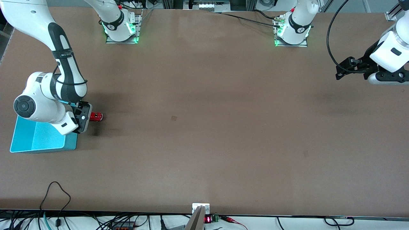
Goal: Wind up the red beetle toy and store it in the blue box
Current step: 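Lower the right gripper and close it around the red car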
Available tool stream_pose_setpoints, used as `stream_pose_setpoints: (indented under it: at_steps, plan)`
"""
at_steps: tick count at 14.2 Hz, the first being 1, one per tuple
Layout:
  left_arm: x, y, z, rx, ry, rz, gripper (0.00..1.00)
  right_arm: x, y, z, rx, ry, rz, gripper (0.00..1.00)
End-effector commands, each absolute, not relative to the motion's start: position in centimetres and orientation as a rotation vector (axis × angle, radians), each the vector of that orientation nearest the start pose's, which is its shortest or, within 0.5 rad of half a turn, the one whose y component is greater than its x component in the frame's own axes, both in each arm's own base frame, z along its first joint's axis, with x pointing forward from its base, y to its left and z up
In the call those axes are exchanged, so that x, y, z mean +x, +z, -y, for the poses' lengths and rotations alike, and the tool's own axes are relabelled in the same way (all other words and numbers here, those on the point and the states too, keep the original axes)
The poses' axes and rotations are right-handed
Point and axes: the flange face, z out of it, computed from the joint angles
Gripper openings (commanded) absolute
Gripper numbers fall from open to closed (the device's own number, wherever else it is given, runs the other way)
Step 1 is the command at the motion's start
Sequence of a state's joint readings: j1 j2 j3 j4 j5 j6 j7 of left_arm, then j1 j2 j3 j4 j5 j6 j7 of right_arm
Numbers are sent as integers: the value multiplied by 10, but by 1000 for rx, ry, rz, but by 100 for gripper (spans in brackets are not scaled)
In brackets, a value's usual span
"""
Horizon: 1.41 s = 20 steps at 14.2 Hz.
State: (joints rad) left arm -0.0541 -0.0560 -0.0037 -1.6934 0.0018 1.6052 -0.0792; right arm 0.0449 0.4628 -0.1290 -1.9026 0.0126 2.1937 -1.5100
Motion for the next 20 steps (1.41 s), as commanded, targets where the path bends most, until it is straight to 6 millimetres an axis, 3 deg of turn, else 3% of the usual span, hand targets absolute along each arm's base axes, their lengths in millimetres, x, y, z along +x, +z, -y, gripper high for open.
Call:
stream_pose_setpoints:
  at_steps: [1,5,12,16,17,18,20]
  plan:
    - [541,605,37,-3114,45,4,100,585,233,51,-2244,169,2081,100]
    - [541,606,38,-3114,42,3,100,555,216,52,-2245,152,2093,100]
    - [541,607,38,-3114,40,3,100,556,201,56,-2261,75,2174,100]
    - [541,607,39,-3116,42,1,100,556,197,59,-2267,71,2174,77]
    - [541,606,39,-3114,42,1,100,556,195,59,-2272,69,2173,54]
    - [541,606,38,-3114,45,3,100,557,195,59,-2276,61,2178,41]
    - [541,606,38,-3115,45,4,100,558,196,58,-2278,57,2179,28]
